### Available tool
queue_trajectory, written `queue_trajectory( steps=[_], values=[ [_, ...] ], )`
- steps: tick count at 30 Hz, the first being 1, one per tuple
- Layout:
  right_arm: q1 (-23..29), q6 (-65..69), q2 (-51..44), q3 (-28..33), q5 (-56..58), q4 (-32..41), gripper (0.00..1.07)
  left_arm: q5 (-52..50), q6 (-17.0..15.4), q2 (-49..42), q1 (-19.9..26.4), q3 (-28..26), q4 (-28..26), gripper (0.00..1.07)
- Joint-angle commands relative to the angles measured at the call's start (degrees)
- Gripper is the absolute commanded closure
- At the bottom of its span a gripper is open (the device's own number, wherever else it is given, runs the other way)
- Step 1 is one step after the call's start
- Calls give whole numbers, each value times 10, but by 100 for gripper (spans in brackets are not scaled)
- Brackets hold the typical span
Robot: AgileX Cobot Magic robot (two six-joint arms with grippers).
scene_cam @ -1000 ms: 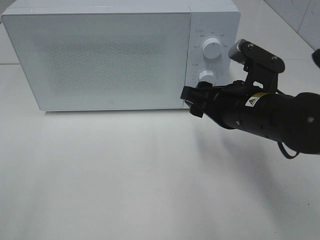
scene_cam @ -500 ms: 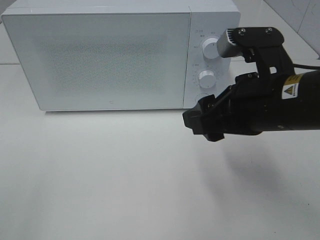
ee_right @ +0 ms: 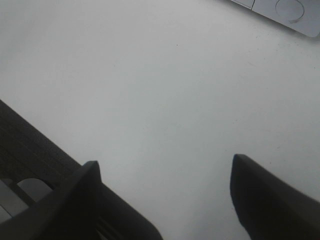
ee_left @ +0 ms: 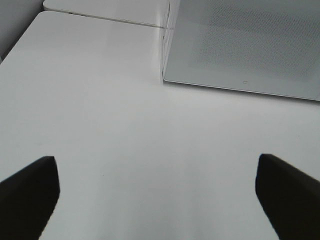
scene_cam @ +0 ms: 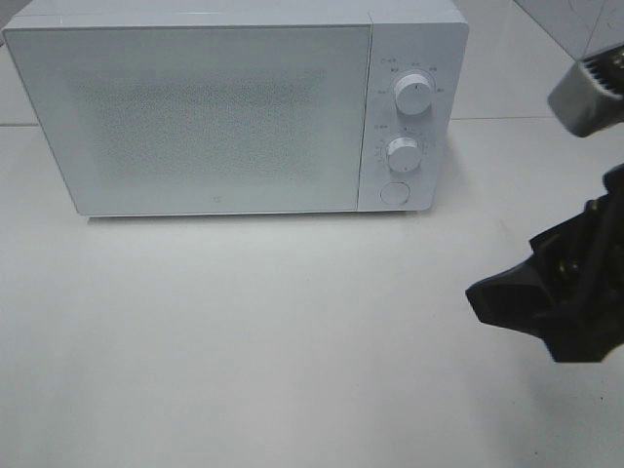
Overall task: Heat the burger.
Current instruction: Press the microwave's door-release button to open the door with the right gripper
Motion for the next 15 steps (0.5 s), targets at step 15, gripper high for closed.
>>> queue_trajectory(
  steps=[15],
  values=[
    [-68, -4, -293, 23, 43, -26, 39, -1, 2, -10, 3, 2, -2, 7]
  ],
)
